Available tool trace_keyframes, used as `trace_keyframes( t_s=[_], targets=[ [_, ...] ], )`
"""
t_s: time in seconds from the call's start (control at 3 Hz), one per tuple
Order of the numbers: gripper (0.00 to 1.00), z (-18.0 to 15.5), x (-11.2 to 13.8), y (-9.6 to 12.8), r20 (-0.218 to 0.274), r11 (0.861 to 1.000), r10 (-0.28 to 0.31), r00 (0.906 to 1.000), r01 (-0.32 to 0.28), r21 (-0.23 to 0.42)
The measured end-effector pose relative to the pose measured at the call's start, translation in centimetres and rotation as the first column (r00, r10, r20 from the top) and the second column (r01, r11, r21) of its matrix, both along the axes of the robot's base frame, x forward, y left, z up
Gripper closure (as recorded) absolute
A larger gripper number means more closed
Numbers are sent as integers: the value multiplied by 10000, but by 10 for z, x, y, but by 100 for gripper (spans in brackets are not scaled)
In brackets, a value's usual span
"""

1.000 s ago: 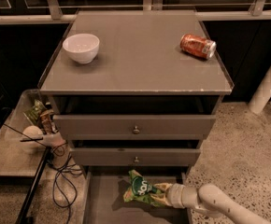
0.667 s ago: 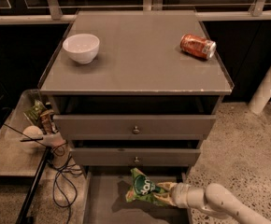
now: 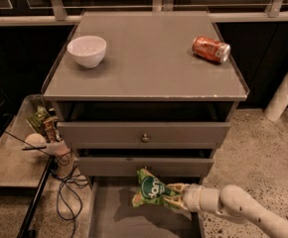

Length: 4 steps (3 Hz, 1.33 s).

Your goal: Pick green rice chip bag from bottom drawer and place on counter

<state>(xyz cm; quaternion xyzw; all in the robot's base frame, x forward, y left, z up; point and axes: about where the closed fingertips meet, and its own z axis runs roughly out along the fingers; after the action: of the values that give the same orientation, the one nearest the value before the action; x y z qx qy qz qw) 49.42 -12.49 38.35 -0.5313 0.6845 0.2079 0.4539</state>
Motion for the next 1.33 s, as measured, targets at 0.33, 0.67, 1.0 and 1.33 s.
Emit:
trace_keyframes(
  t_s=[0.33, 0.67, 1.0, 1.33],
  targets=[
    [100, 45, 19, -11, 187, 9966, -305, 9994, 318, -762],
    [100, 101, 33, -41, 596, 9848, -1063, 9926, 1134, -1320],
    [100, 156, 38, -53, 1354, 9648, -1245, 9829, 1518, -2149],
    [100, 156, 38, -53, 1355, 9648, -1245, 9829, 1519, -2149]
  ],
)
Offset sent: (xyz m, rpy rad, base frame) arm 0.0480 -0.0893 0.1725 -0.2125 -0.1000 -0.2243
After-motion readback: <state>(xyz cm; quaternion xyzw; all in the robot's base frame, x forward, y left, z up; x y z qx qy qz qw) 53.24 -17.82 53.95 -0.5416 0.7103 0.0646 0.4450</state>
